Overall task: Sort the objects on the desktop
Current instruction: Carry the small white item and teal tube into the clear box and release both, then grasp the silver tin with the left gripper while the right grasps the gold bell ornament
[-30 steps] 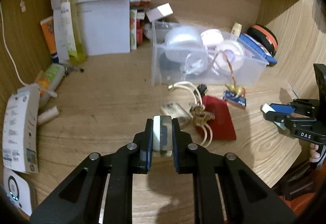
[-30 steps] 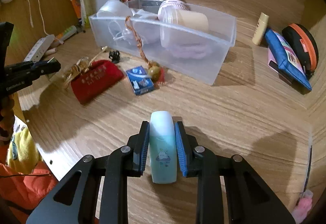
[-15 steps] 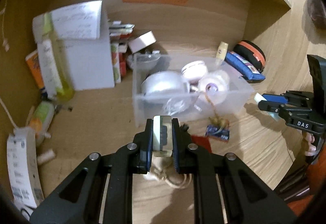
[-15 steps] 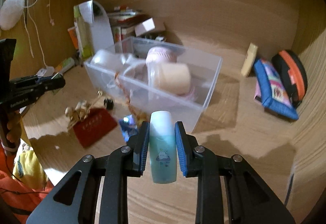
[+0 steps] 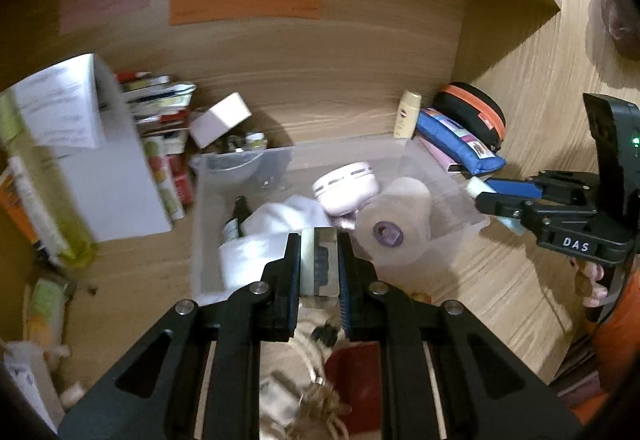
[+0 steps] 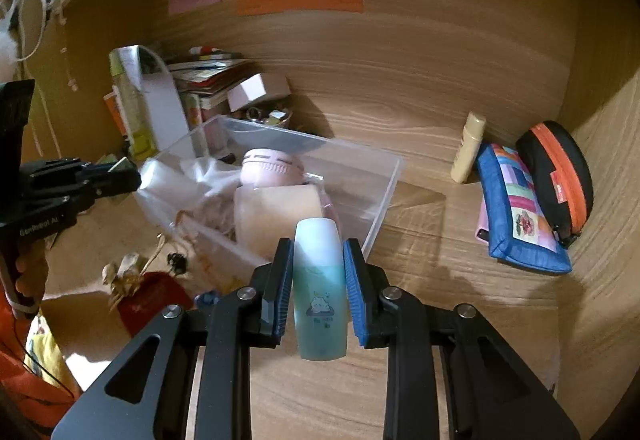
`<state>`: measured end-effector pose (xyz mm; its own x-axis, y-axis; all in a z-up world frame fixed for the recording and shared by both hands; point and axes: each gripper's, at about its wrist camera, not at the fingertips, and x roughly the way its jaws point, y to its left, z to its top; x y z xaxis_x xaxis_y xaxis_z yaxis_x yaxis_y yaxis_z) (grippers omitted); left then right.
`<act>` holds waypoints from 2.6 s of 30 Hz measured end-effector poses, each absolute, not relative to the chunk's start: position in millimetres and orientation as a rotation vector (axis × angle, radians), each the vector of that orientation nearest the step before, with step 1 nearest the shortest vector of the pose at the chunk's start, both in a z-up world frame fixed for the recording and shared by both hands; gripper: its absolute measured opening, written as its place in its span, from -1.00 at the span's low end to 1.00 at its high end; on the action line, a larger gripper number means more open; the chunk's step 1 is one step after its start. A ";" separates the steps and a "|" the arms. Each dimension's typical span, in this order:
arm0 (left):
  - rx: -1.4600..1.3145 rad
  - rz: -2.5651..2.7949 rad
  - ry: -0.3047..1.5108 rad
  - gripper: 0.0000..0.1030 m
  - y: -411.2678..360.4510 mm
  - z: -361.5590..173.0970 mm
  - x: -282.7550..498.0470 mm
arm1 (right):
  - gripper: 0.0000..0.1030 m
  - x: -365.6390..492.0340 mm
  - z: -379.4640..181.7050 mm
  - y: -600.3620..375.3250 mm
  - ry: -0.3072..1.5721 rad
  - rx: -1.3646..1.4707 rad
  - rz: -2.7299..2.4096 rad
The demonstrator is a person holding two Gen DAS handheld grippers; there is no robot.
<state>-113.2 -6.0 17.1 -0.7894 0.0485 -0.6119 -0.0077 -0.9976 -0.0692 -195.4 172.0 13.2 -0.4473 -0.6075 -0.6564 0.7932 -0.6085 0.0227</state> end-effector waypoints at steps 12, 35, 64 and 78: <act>-1.089 2.855 -0.030 -0.70 13.0 -2.9 -166.6 | -0.56 -230.1 -3.4 144.4 0.364 0.887 -2.104; -1.051 2.902 -0.076 -0.31 8.9 6.7 -163.9 | 0.38 -203.6 1.8 131.1 0.579 0.750 -2.209; -1.267 3.080 -0.121 0.76 -72.0 -15.5 -43.8 | 0.72 -142.7 -16.0 146.4 0.537 0.821 -2.097; -1.335 2.956 0.022 0.73 -57.9 -47.4 -40.9 | 0.21 -168.9 -54.8 134.3 0.465 1.036 -2.007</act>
